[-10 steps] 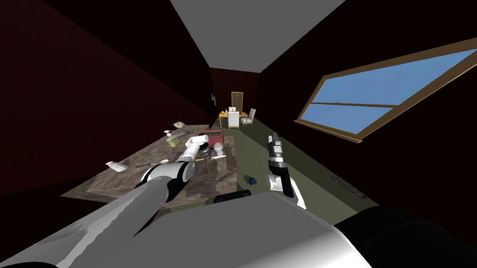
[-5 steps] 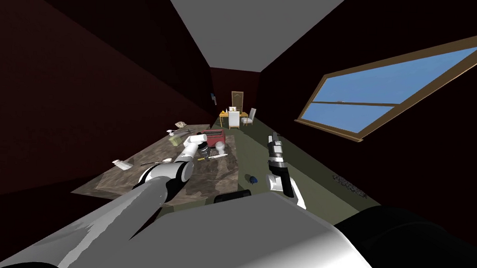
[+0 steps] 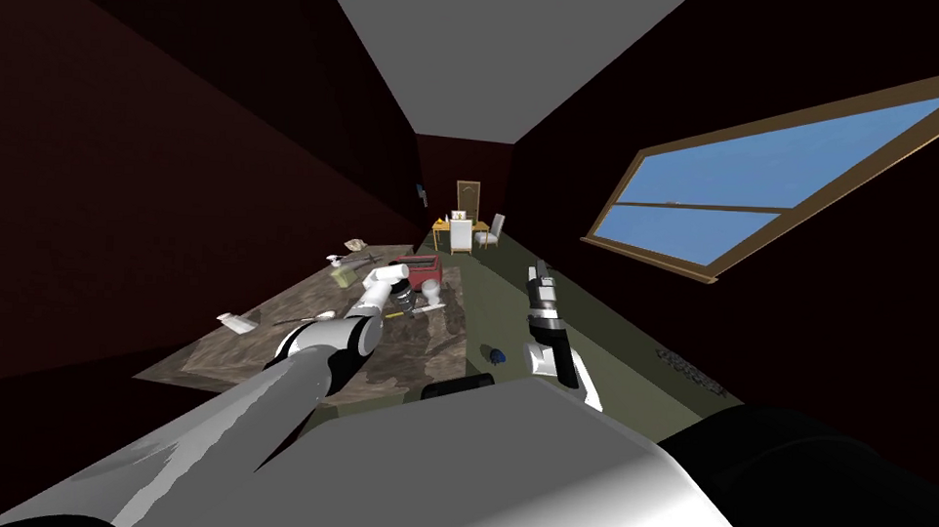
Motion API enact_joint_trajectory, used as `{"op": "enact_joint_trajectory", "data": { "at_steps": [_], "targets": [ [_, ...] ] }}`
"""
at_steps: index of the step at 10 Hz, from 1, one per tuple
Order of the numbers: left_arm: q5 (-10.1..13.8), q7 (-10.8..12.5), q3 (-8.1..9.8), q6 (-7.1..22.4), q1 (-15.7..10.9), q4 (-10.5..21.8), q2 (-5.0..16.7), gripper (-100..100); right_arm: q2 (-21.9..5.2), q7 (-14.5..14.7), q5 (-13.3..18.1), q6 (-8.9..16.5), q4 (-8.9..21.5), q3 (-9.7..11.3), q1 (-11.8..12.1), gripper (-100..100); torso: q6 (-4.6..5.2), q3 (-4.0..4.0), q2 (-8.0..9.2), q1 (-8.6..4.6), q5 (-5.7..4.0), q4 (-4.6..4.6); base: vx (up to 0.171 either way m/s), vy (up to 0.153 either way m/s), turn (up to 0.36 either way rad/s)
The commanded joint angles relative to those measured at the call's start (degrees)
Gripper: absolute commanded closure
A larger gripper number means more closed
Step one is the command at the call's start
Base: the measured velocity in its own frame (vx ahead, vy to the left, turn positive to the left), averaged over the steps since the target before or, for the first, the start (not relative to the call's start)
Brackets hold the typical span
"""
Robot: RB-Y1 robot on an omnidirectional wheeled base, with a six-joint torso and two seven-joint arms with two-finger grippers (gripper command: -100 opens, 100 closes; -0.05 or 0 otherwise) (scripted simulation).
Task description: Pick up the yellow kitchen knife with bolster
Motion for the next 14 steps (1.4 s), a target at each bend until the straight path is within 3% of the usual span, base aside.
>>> {"op": "enact_joint_trajectory", "data": {
  "at_steps": [1,3,4,5,9,10,11,12,13,14],
  "targets": [
    [-0.1,-0.1,-0.16,-1.7,0.8,0.5,-0.4,-100,0.0,0.0,0.0,0.0,0.0,0.0,0.0,0,0.00,0.00,0.00,0.00,0.00,0.00,0.002,-0.003,-0.010],
    [-0.1,-0.2,-0.32,-3.4,1.6,1.1,-0.8,-100,0.0,0.0,0.0,0.0,0.0,0.0,0.0,0,-0.01,0.01,0.02,0.09,0.03,0.00,0.000,0.000,0.000],
    [-0.1,-0.2,-0.27,-2.7,1.4,0.9,-0.7,-100,0.0,0.0,0.0,0.0,0.0,0.0,0.0,0,0.00,0.01,0.03,0.10,0.03,0.00,0.000,0.000,0.000],
    [-0.1,-0.2,-0.29,-2.9,1.4,1.0,-0.7,100,0.0,0.0,0.0,0.0,0.0,0.0,0.0,0,-0.01,0.02,0.03,0.10,0.02,0.01,0.000,0.000,0.000],
    [-0.1,-0.2,-0.25,-3.0,1.3,0.9,-0.7,100,0.0,0.0,0.0,0.0,0.0,0.0,0.0,0,0.02,-0.08,-0.08,0.11,0.03,-0.08,0.000,0.000,0.000],
    [-0.1,-0.1,-0.24,-3.0,1.3,0.9,-0.7,0,0.0,0.0,0.0,0.0,0.0,0.0,0.0,0,0.03,-0.10,-0.11,0.10,0.02,-0.10,0.000,0.000,0.000],
    [0.0,-0.1,-0.13,-1.3,0.7,0.4,-0.3,100,0.0,0.0,0.0,0.0,0.0,0.0,0.0,0,0.03,-0.11,-0.12,0.10,0.02,-0.11,0.000,0.000,0.000],
    [0.0,0.0,-0.03,-0.3,0.2,0.1,-0.1,100,0.0,0.0,0.0,0.0,0.0,0.0,0.0,0,0.02,-0.11,-0.12,0.09,0.00,-0.10,0.000,-0.001,0.013],
    [-0.1,0.0,-0.11,-1.2,0.5,0.3,-0.3,100,0.0,0.0,0.0,0.0,0.0,0.0,0.0,0,0.03,-0.12,-0.13,0.07,-0.01,-0.11,0.000,0.000,0.000],
    [0.0,0.0,-0.09,-1.0,0.3,0.3,-0.3,0,0.0,0.0,0.0,0.0,0.0,0.0,0.0,0,0.04,-0.15,-0.15,0.08,0.01,-0.15,0.000,0.000,0.000]
  ]
}}
